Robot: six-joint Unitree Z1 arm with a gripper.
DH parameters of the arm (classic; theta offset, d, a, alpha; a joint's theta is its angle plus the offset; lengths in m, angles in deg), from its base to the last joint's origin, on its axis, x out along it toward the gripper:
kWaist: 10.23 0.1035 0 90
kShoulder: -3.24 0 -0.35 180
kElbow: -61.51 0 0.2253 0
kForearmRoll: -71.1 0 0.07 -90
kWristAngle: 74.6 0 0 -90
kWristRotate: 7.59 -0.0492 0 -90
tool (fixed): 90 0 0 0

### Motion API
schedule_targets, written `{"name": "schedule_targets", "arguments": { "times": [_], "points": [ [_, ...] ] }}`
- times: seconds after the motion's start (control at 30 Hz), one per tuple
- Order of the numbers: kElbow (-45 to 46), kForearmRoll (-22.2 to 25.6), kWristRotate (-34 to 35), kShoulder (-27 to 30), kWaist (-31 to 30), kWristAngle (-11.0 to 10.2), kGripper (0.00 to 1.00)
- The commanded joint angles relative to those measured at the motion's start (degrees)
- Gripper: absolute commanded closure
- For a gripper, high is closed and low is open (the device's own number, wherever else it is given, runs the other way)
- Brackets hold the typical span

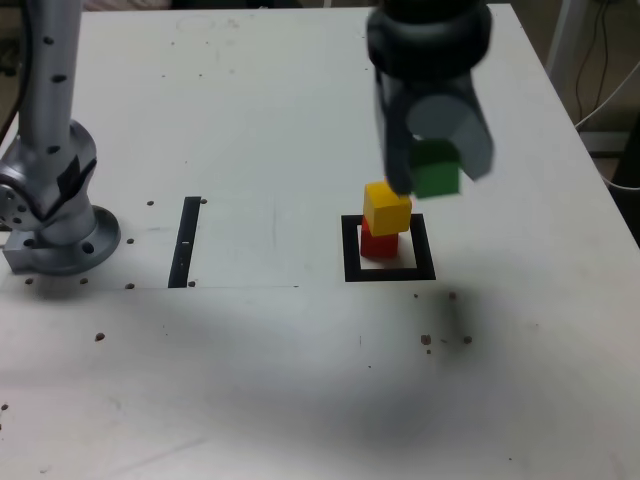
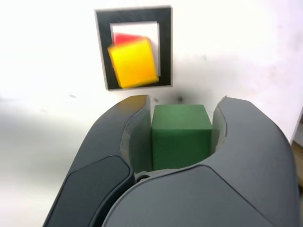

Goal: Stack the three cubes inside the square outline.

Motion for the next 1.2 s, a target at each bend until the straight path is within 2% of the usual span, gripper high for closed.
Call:
{"name": "schedule_targets", "arguments": {
  "times": [0.0, 0.37, 1.17],
  "points": [
    [0.5, 0.9, -1.6, 0.8, 0.6, 0.0, 0.76],
    [6.1, 0.8, -5.0, 1.0, 3.5, 2.2, 0.76],
    [4.4, 0.4, -9.9, -2.5, 8.1, 2.4, 0.76]
  ]
}}
